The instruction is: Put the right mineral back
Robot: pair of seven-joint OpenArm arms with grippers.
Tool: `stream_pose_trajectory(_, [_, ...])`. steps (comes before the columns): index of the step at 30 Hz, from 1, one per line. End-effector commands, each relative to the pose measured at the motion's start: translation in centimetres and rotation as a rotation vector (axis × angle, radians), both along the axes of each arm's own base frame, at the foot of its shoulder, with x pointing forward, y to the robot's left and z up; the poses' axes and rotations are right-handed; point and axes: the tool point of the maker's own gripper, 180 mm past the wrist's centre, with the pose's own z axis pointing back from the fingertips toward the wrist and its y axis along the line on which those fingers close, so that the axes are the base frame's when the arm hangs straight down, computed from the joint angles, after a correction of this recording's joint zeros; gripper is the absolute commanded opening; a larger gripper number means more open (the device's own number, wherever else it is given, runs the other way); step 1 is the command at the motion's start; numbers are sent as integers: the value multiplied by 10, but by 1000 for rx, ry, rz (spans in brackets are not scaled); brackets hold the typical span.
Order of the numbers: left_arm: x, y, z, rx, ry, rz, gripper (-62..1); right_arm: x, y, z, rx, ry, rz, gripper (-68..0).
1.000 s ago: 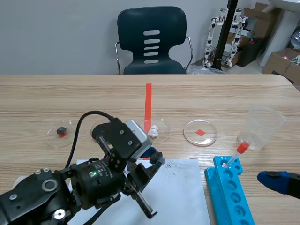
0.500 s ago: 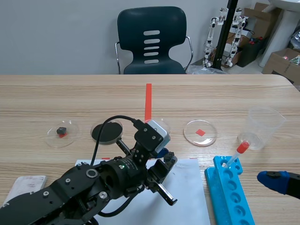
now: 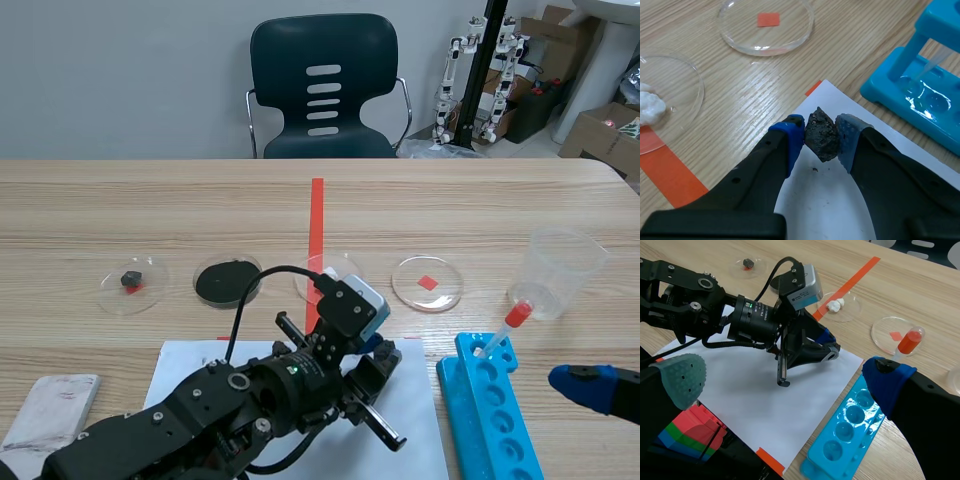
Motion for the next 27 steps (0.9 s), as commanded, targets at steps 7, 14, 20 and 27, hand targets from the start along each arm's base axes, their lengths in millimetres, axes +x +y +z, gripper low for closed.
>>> stream_pose_trajectory(7, [8,-12,12,-44,-28,1,-492,4,3,11,25,-33,0,4])
stream_pose_trajectory(14, [8,-11,12,-42,-28,1,-492,4,3,11,25,-33,0,4])
stream_pose_trajectory(20, [8,-11,11,-39,-26,1,-474,4,3,11,25,-33,0,4])
stream_pose_trajectory(27, [8,-11,11,-39,-25,1,-329,4,3,11,25,-33,0,4])
